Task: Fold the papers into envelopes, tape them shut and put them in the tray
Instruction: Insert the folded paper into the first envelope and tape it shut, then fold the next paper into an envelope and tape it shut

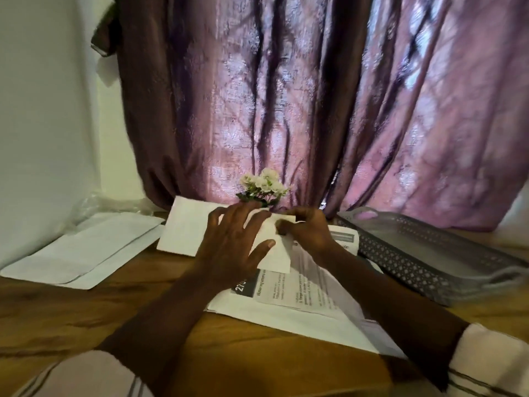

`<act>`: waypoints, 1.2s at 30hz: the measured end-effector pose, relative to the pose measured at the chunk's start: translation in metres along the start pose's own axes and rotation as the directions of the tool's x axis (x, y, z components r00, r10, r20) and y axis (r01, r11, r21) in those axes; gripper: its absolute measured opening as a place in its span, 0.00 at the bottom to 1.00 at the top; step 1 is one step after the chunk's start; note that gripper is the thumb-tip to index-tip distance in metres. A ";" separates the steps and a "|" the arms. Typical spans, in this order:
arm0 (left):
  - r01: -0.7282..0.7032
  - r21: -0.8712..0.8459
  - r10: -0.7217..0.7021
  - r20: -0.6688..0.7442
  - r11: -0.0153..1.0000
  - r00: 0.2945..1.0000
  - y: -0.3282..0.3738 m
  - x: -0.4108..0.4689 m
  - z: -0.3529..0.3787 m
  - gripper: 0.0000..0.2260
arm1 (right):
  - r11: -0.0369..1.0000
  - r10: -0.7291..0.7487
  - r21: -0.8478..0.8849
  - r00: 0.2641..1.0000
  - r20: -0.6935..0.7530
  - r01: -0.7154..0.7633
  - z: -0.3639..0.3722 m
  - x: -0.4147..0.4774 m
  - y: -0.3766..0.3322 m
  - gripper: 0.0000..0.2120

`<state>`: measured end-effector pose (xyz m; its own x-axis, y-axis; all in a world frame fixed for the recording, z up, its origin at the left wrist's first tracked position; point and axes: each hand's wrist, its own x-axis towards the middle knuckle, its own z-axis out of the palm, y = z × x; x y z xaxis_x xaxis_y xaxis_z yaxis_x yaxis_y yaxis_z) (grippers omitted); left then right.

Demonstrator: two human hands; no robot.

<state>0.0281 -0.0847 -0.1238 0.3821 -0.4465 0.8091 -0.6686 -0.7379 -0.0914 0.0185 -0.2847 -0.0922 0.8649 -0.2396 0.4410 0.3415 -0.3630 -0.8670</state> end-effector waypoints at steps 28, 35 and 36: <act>-0.236 -0.239 0.305 0.313 0.942 0.900 0.019 -0.003 0.025 0.32 | 0.096 0.006 -0.855 0.859 -0.512 -0.510 -0.231 -0.045 -0.005 0.18; -0.016 -0.368 0.139 0.310 0.930 0.940 0.007 -0.005 0.023 0.26 | 0.455 -0.410 -0.869 0.912 -0.009 0.196 -0.140 -0.037 -0.018 0.09; 0.027 -0.382 0.104 0.316 0.924 0.943 0.002 -0.007 0.022 0.25 | 0.531 -0.359 -0.816 0.933 0.029 0.230 -0.123 -0.036 -0.017 0.09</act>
<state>0.0382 -0.0947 -0.1424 0.4929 -0.6575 0.5699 -0.8510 -0.5006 0.1585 -0.0635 -0.3805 -0.0648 0.6951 -0.0669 0.7158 0.0799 -0.9823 -0.1694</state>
